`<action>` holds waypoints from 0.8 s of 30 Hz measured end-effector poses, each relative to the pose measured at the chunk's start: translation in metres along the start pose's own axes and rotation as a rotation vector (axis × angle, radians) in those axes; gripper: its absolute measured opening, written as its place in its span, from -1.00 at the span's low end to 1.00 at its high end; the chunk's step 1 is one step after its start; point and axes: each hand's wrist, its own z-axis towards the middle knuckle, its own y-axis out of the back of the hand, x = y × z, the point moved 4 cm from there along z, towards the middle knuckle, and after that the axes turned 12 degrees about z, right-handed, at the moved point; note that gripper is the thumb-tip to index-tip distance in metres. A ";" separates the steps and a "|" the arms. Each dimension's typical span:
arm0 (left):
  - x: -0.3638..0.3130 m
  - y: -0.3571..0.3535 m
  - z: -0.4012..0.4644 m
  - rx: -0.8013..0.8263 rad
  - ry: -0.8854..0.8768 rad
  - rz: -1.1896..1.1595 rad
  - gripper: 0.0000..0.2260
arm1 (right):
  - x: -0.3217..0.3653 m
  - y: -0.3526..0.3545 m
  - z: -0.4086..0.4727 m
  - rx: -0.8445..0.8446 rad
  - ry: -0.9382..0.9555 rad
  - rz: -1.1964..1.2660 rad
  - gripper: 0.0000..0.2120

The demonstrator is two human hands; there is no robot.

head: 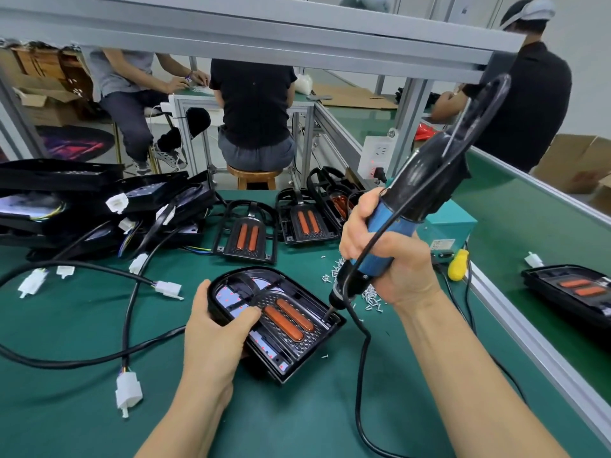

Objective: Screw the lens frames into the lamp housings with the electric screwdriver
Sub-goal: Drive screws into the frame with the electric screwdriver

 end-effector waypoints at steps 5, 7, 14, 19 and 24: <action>-0.003 -0.001 0.001 0.004 0.009 0.001 -0.32 | -0.005 -0.001 0.004 -0.020 -0.019 -0.006 -0.62; -0.004 -0.001 0.000 0.006 0.013 0.000 -0.32 | -0.005 -0.001 0.004 -0.038 -0.014 -0.012 -0.64; -0.007 -0.001 -0.001 0.030 0.042 0.001 -0.35 | -0.002 -0.007 0.000 -0.010 0.049 -0.103 -0.67; -0.006 0.004 -0.006 0.002 0.066 -0.049 -0.41 | 0.014 0.001 -0.001 -0.160 0.189 0.034 -0.70; -0.004 0.011 -0.016 -0.084 0.070 -0.085 -0.37 | 0.031 0.016 -0.004 -0.297 0.240 0.056 -0.74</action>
